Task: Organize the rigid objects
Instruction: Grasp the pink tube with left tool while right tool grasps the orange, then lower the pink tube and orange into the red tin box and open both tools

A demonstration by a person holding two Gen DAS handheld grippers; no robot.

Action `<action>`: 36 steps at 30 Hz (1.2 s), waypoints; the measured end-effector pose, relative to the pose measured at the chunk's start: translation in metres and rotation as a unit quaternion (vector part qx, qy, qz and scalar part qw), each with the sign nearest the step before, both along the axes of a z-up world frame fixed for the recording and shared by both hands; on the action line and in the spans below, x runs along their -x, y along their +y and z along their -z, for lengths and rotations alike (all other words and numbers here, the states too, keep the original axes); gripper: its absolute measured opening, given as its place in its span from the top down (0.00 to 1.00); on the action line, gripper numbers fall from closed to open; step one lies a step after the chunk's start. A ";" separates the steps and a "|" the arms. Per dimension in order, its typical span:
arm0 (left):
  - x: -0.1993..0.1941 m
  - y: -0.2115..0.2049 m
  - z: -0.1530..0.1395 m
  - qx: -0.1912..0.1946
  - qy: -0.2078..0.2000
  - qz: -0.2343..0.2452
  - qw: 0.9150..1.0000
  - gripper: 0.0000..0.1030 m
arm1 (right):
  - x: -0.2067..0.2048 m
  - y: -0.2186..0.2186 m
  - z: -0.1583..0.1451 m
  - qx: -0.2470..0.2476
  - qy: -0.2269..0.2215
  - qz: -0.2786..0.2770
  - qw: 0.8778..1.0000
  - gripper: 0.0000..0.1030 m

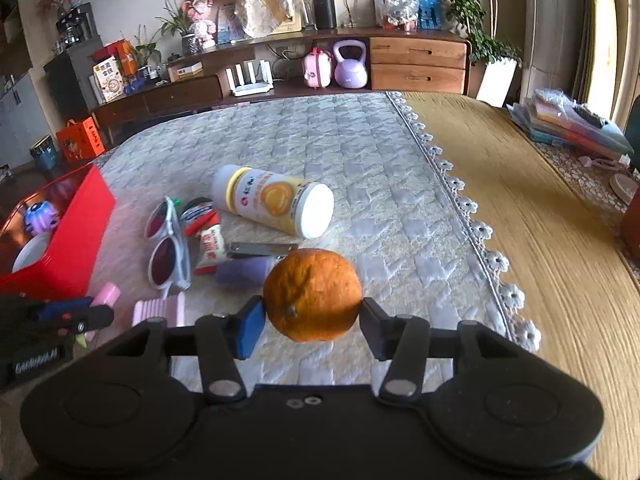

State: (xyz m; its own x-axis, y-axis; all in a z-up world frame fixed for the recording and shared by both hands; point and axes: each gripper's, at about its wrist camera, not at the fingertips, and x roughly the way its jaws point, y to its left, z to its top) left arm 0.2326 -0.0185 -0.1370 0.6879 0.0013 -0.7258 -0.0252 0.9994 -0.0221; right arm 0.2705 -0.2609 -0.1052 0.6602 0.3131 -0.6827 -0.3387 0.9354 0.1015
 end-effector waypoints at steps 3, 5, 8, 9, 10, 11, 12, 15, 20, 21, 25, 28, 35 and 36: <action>0.005 0.003 -0.004 0.004 0.000 -0.004 1.000 0.85 | 0.012 0.001 -0.004 0.006 -0.009 -0.007 1.000 0.51; 0.009 0.005 -0.008 0.007 -0.001 -0.006 1.000 0.85 | 0.018 0.002 -0.008 0.001 -0.010 -0.011 1.000 0.51; 0.016 0.010 -0.015 0.011 -0.003 -0.007 1.000 0.85 | 0.030 0.006 -0.018 -0.004 -0.016 -0.025 1.000 0.51; 0.019 0.011 -0.018 0.013 -0.004 -0.007 1.000 0.85 | 0.034 0.009 -0.022 -0.004 -0.019 -0.032 0.999 0.51; 0.021 0.013 -0.020 0.015 -0.004 -0.009 1.000 0.85 | 0.039 0.010 -0.026 -0.005 -0.021 -0.038 0.999 0.51; 0.024 0.016 -0.023 0.019 -0.005 -0.010 1.000 0.85 | 0.042 0.013 -0.029 -0.006 -0.023 -0.044 0.999 0.51; 0.026 0.018 -0.026 0.021 -0.007 -0.011 1.000 0.85 | 0.046 0.015 -0.033 -0.006 -0.025 -0.050 0.998 0.51; 0.034 0.027 -0.034 0.031 -0.009 -0.018 0.999 0.85 | 0.057 0.024 -0.044 -0.010 -0.030 -0.069 0.997 0.51; 0.047 0.045 -0.049 0.046 -0.012 -0.032 0.998 0.85 | 0.070 0.041 -0.058 -0.014 -0.036 -0.097 0.995 0.51; 0.049 0.050 -0.053 0.047 -0.014 -0.034 0.998 0.85 | 0.073 0.045 -0.060 -0.015 -0.036 -0.102 0.994 0.51; 0.056 0.070 -0.068 0.049 -0.022 -0.042 0.998 0.85 | 0.078 0.064 -0.069 -0.013 -0.041 -0.124 0.991 0.51; 0.061 0.085 -0.077 0.047 -0.031 -0.052 0.997 0.85 | 0.078 0.081 -0.074 -0.013 -0.044 -0.137 0.990 0.51; 0.062 0.125 -0.084 0.041 -0.041 -0.085 0.995 0.85 | 0.071 0.124 -0.085 -0.011 -0.056 -0.163 0.985 0.51; 0.060 0.130 -0.084 0.040 -0.041 -0.089 0.994 0.85 | 0.069 0.130 -0.086 -0.011 -0.057 -0.166 0.984 0.51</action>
